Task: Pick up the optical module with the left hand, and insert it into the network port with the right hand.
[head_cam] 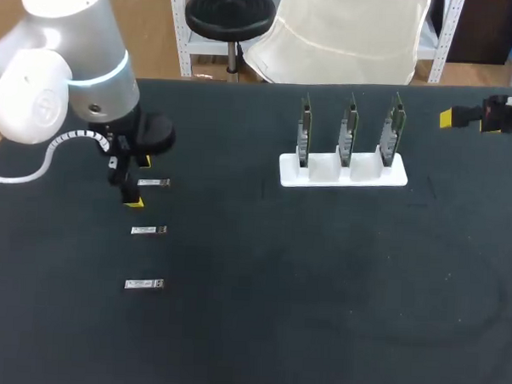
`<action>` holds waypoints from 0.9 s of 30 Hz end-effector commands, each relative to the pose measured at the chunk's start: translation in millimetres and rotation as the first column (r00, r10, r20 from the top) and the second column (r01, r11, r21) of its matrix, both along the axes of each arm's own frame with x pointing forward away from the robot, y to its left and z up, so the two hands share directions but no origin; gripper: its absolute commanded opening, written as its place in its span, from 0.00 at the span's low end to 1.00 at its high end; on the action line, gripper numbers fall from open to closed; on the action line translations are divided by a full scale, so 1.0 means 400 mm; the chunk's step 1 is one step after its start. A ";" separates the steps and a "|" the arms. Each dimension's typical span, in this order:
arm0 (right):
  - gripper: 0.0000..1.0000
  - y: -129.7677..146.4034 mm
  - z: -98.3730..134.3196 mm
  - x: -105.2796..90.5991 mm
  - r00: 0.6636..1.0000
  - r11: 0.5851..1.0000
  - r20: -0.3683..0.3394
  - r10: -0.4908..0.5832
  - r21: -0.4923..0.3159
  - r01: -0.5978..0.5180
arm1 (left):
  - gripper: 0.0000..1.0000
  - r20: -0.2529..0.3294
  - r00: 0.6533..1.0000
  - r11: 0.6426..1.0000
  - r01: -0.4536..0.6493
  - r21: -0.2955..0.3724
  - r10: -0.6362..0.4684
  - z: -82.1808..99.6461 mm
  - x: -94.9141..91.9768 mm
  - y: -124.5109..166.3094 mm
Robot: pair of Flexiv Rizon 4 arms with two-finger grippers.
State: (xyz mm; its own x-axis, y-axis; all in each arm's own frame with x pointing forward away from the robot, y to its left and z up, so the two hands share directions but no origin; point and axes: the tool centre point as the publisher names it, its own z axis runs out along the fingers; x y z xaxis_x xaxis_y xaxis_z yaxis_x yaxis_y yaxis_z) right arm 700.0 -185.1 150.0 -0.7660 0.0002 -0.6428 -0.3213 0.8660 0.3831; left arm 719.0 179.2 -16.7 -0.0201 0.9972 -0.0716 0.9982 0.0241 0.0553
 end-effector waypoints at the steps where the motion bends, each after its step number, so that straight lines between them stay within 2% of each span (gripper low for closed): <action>1: 1.00 0.000 0.000 0.000 1.000 1.000 0.000 0.000 0.000 0.000 | 1.00 -0.003 1.000 1.000 -0.003 0.005 0.003 -0.005 0.002 0.001; 3: 1.00 0.000 0.000 0.000 1.000 1.000 0.000 0.000 0.000 0.000 | 1.00 -0.013 1.000 1.000 0.003 0.005 -0.003 -0.007 0.000 0.003; 4: 1.00 0.000 0.000 0.000 1.000 1.000 0.000 0.000 0.000 0.000 | 0.94 -0.012 1.000 1.000 0.003 0.006 -0.003 -0.007 -0.001 0.003; 5: 1.00 0.000 0.000 0.000 1.000 1.000 0.000 0.000 0.000 0.000 | 0.81 -0.014 1.000 1.000 0.003 0.005 -0.003 -0.007 -0.002 0.003; 6: 1.00 0.000 0.000 0.000 1.000 1.000 0.000 0.000 0.000 0.000 | 0.43 -0.016 1.000 1.000 0.003 0.003 -0.003 -0.008 -0.003 0.003; 7: 1.00 0.000 0.000 0.000 1.000 1.000 0.000 0.000 0.000 0.000 | 0.13 -0.018 1.000 1.000 0.003 0.001 -0.003 -0.008 -0.004 0.002; 8: 1.00 0.000 0.000 0.000 1.000 1.000 0.000 0.000 0.000 0.000 | 0.00 -0.019 1.000 1.000 0.000 -0.003 0.000 -0.008 -0.004 0.001; 19: 1.00 0.000 0.000 0.000 1.000 1.000 0.000 0.000 0.000 0.000 | 0.00 -0.035 0.999 0.999 -0.041 -0.027 0.040 -0.010 -0.007 -0.005; 27: 1.00 0.000 0.000 0.000 1.000 1.000 0.000 0.000 0.000 0.000 | 0.00 -0.038 0.992 0.991 -0.122 -0.058 0.120 -0.007 -0.010 0.004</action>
